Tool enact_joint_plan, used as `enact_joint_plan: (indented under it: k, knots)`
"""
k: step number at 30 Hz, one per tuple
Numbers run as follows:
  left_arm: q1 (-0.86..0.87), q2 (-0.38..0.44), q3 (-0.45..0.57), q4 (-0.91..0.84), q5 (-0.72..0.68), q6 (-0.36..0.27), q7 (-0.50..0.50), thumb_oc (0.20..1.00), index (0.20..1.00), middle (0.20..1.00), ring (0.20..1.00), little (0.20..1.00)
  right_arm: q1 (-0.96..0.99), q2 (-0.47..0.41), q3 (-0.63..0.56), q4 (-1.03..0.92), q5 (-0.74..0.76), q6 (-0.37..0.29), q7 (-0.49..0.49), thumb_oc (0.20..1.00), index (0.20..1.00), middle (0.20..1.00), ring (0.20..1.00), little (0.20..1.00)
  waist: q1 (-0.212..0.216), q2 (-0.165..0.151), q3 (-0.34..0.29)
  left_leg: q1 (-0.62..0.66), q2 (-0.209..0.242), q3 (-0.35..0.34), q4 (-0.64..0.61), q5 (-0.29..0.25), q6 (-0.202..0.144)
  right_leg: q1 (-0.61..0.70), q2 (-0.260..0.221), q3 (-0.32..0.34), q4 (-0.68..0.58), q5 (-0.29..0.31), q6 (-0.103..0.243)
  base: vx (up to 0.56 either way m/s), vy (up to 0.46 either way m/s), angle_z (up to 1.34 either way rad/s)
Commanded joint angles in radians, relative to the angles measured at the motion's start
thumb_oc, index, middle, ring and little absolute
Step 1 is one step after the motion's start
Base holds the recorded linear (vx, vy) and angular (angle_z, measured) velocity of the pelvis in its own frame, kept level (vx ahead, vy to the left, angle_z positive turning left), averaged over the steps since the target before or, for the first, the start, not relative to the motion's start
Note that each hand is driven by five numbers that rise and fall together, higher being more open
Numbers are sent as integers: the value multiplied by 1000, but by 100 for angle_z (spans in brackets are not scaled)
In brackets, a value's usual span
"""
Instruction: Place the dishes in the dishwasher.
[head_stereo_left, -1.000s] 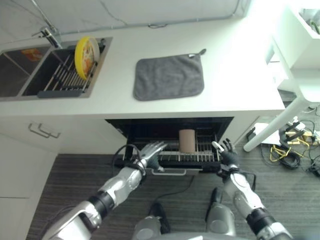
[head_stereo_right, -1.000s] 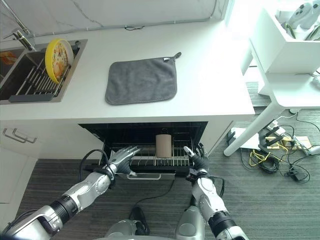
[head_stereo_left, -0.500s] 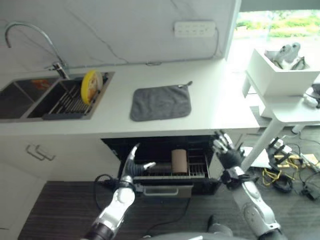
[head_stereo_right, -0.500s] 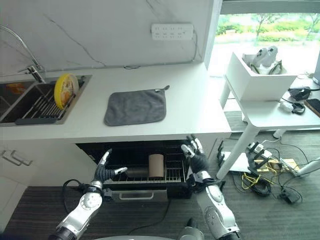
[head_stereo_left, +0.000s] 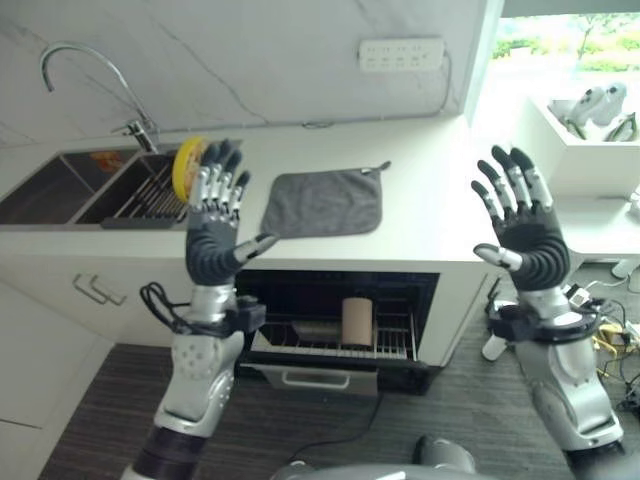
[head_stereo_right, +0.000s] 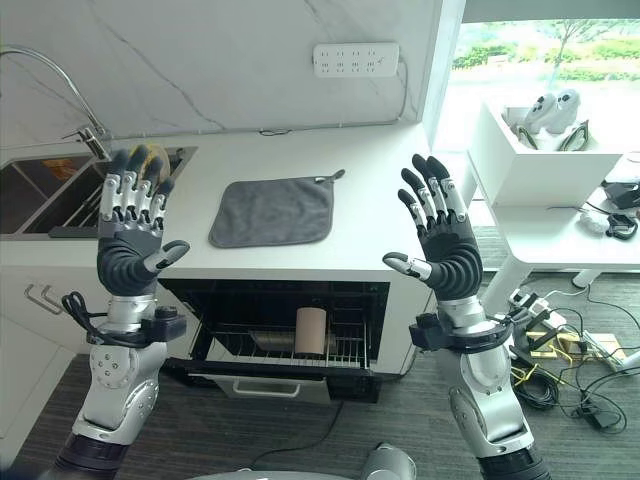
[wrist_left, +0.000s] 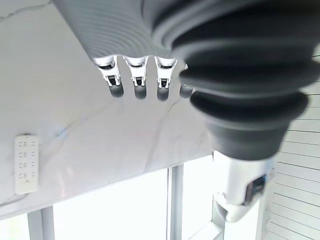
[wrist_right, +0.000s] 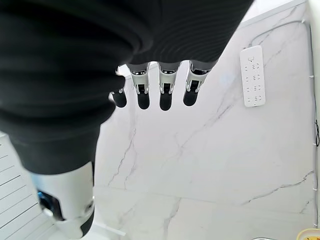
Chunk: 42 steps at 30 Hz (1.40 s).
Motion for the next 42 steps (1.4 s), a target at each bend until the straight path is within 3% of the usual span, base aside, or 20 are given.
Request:
enact_joint_plan:
  k: [1,2,4,7,11,15,17,18,19,20,21,22,23,26,29,31,33,35,42]
  knots:
    - [-75,104,40,-53,75,4,65,1000,1000,1000,1000,1000,-88,32,-15,-53,-55,-39,-40,1000,1000,1000,1000,1000,-6,-53,4,13,15,44,183,-63,-41,231,13,-6,-295,28,46,62,60,41]
    - [-80,110,38,-40,66,10,74,1000,1000,1000,1000,1000,-91,30,-11,-53,-73,-30,-55,1000,1000,1000,1000,1000,-8,-49,3,9,14,51,200,-59,-40,231,11,-4,-292,24,43,120,365,47]
    - [-81,109,34,-2,100,19,101,1000,1000,1000,1000,1000,-104,24,-13,-40,-107,0,-100,1000,1000,1000,1000,1000,-20,-25,-2,24,85,58,168,17,-63,218,-4,6,-255,11,40,146,580,30]
    - [-64,115,54,7,130,5,151,1000,1000,1000,1000,1000,-92,25,-38,-38,-127,-6,-123,1000,1000,1000,1000,1000,-28,-17,-8,47,109,36,128,36,-71,189,-46,33,-217,12,58,116,558,1]
    - [-72,147,78,23,113,-28,134,1000,1000,1000,1000,1000,-58,15,-114,-36,-144,-26,-170,1000,1000,1000,1000,1000,-46,-31,-7,78,24,45,85,-136,-16,132,-169,59,-105,29,135,127,604,-19]
    - [-121,152,30,34,107,-27,91,1000,1000,1000,1000,1000,-38,47,-164,-5,-170,-73,-253,1000,1000,1000,1000,1000,-38,-39,2,62,-79,-2,57,-168,29,131,-239,57,-58,57,163,106,473,20]
    - [-127,143,9,30,171,-15,125,1000,1000,1000,1000,1000,-33,68,-153,-24,-184,-55,-256,1000,1000,1000,1000,1000,-18,-45,11,81,-149,-15,-1,-178,60,74,-302,21,-30,167,171,122,423,47]
    - [-121,138,7,24,193,-9,138,1000,1000,1000,1000,1000,-50,77,-138,-34,-207,-48,-265,1000,1000,1000,1000,1000,9,-42,12,109,-151,18,-46,-180,61,56,-338,-56,-32,197,182,20,407,-25]
    - [-129,142,11,23,208,1,144,1000,1000,1000,1000,1000,-71,79,-118,-34,-251,-41,-294,1000,1000,1000,1000,1000,25,-38,23,119,-165,52,-80,-165,72,40,-335,-111,-10,206,173,-26,329,-90]
    - [-133,145,12,24,212,4,145,1000,1000,1000,1000,1000,-78,80,-110,-33,-264,-38,-307,1000,1000,1000,1000,1000,29,-37,26,120,-170,55,-88,-165,75,34,-329,-118,1,203,173,-63,289,-92]
    - [-185,179,0,68,192,8,150,1000,1000,1000,1000,1000,-103,61,-83,-16,-260,-35,-356,1000,1000,1000,1000,1000,26,-39,29,113,-202,41,-106,-164,95,24,-244,-113,32,160,163,6,196,-38]
    - [-200,183,-6,81,190,9,154,1000,1000,1000,1000,1000,-108,57,-79,-7,-252,-40,-364,1000,1000,1000,1000,1000,25,-40,28,111,-211,30,-115,-160,100,25,-207,-108,34,143,157,40,171,-11]
    - [-215,188,-9,99,195,17,160,1000,1000,1000,1000,1000,-109,47,-77,16,-247,-60,-372,1000,1000,1000,1000,1000,19,-45,23,105,-226,2,-127,-152,108,26,-121,-85,38,93,139,56,20,-6]
    - [-196,172,7,95,205,40,129,1000,1000,1000,1000,1000,-88,38,-114,33,-205,-98,-336,1000,1000,1000,1000,1000,5,-54,4,100,-228,-21,-127,-138,105,70,-27,-52,-30,4,104,67,-126,-7]
    - [-172,155,14,89,223,30,134,1000,1000,1000,1000,1000,-103,31,-119,44,-172,-94,-316,1000,1000,1000,1000,1000,9,-58,-8,103,-216,2,-127,-121,87,117,-2,-57,-122,15,99,2,-139,-34]
    - [-170,160,12,99,232,36,150,1000,1000,1000,1000,1000,-122,25,-105,60,-173,-111,-315,1000,1000,1000,1000,1000,3,-65,-17,89,-204,18,-100,-119,66,161,41,-25,-203,23,88,-31,-276,-53]
    - [-179,169,21,102,217,42,154,1000,1000,1000,1000,1000,-122,16,-103,51,-147,-115,-295,1000,1000,1000,1000,1000,-8,-77,-24,41,-186,57,-4,-145,52,197,50,-13,-261,32,74,-16,-289,-27]
    - [-180,170,16,95,217,48,149,1000,1000,1000,1000,1000,-131,15,-96,57,-140,-126,-299,1000,1000,1000,1000,1000,-3,-82,-18,-3,-169,47,70,-164,47,214,50,4,-272,28,63,27,-41,-46]
    - [-150,154,29,67,206,41,155,1000,1000,1000,1000,1000,-120,15,-91,38,-166,-119,-306,1000,1000,1000,1000,1000,-13,-70,-28,10,-11,28,51,-44,-17,212,38,17,-249,8,49,71,191,-37]
